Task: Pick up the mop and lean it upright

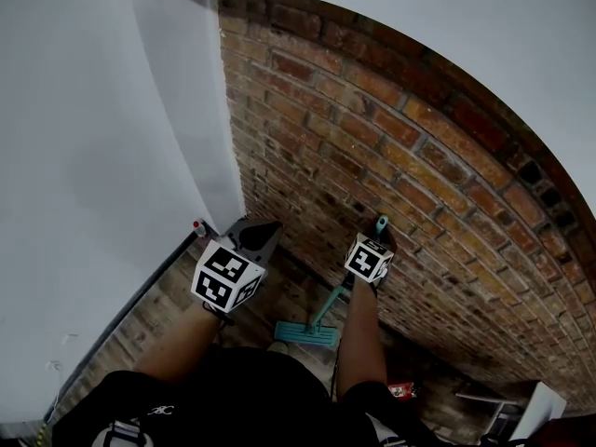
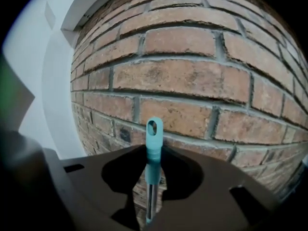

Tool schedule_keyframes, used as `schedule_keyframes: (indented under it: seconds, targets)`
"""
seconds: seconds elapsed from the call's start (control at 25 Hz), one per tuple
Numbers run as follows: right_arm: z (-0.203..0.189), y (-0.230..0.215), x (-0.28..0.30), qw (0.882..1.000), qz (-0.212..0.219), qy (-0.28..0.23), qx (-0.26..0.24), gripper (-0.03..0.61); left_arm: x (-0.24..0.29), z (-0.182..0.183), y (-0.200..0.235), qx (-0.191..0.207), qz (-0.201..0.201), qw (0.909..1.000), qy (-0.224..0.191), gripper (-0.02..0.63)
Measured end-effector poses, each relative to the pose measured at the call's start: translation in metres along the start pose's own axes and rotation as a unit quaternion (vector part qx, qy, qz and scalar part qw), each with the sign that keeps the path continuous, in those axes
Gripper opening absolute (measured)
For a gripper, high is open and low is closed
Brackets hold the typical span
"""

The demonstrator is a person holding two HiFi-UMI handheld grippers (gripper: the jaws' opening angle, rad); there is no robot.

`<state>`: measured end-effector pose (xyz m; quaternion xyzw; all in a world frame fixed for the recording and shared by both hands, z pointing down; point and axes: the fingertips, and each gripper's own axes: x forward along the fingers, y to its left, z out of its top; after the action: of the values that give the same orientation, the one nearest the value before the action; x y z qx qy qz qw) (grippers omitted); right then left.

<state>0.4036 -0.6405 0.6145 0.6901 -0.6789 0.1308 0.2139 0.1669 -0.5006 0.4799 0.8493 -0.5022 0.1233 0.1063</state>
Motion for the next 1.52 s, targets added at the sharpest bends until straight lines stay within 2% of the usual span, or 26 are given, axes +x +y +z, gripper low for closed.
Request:
schedule_keyframes:
  seconds: [0.16, 0.36, 0.76, 1.0, 1.28, 1.52]
  targets:
    - [-0.004, 0.008, -0.020, 1.000, 0.009, -0.019, 0.002, 0.104, 0.001, 0.002, -0.007, 0.003, -0.020, 0.9998, -0.004, -0.009]
    - [-0.011, 0.011, -0.062, 0.999, 0.022, -0.042, 0.008, 0.104, 0.006, 0.000, -0.024, 0.002, -0.063, 0.9980, -0.008, -0.009]
    - [-0.040, 0.015, -0.164, 0.997, 0.027, -0.075, 0.025, 0.104, 0.009, -0.007, -0.066, 0.001, -0.164, 0.9864, -0.015, -0.009]
    - [-0.056, 0.019, -0.208, 0.996, 0.019, -0.081, 0.040, 0.107, 0.008, -0.011, -0.089, 0.002, -0.202, 0.9789, -0.030, -0.009]
    - [-0.072, 0.010, -0.238, 0.995, -0.010, -0.084, 0.057, 0.109, 0.009, -0.015, -0.113, 0.015, -0.242, 0.9699, -0.022, -0.009]
    - [-0.075, 0.002, -0.243, 0.994, -0.020, -0.087, 0.066, 0.109, 0.011, -0.012, -0.117, -0.009, -0.253, 0.9672, -0.022, -0.009]
